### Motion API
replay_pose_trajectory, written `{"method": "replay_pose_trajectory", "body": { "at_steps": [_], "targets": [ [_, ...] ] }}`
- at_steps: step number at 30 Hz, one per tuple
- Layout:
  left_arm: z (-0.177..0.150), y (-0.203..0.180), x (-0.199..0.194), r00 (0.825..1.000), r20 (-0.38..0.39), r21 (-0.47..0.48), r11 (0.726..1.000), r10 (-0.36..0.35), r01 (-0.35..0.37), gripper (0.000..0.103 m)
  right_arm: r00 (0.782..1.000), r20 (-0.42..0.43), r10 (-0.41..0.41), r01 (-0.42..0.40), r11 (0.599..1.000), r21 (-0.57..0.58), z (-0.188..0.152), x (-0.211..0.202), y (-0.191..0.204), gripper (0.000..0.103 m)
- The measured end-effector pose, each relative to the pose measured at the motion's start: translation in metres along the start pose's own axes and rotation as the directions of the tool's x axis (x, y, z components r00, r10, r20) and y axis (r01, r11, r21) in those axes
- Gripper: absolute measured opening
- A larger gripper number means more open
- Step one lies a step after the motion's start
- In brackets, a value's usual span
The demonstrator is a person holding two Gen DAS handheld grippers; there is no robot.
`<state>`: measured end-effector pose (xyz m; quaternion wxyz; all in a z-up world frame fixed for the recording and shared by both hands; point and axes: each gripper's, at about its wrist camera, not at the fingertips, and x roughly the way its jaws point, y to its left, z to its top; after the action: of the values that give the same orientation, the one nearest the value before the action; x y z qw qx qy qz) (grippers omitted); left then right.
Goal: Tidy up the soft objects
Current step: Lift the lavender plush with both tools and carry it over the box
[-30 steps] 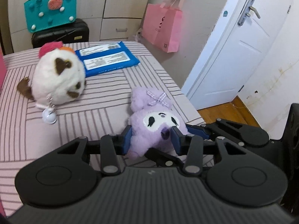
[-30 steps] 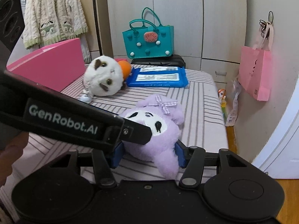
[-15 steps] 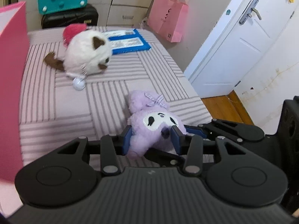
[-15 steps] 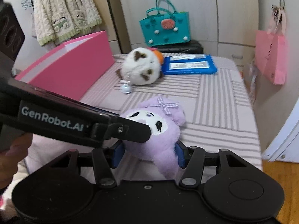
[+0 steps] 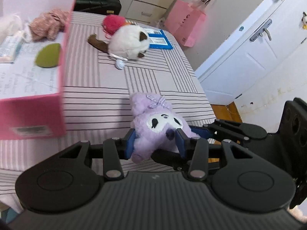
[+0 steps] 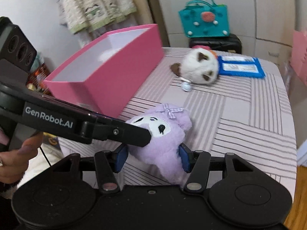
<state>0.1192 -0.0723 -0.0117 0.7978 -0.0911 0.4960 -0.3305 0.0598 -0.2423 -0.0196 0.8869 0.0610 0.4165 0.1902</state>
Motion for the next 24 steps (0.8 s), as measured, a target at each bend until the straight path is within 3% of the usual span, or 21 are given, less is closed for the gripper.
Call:
{"method": "replay_pose_trajectory", "body": {
  "at_steps": [6,17,24],
  "targets": [
    [-0.013,0.015,-0.033,1.0,0.01,-0.031,0.999,0.01,-0.01,0.043,0.999,-0.026,0.031,-0.034,0.994,-0.101,0.007,-0.002,0.037,0.063],
    [-0.033,0.044,-0.081,1.0,-0.013,-0.117,0.993,0.004,-0.006,0.043,0.99,-0.068,0.124,-0.133,0.98,-0.149,0.013,-0.009,0.079,0.063],
    [-0.043,0.053,-0.111,0.999,0.031,-0.144,0.989,0.029,-0.025,0.043,0.987,-0.056,0.154,-0.162,0.963,-0.213,0.024,-0.012,0.104,0.063]
  ]
}}
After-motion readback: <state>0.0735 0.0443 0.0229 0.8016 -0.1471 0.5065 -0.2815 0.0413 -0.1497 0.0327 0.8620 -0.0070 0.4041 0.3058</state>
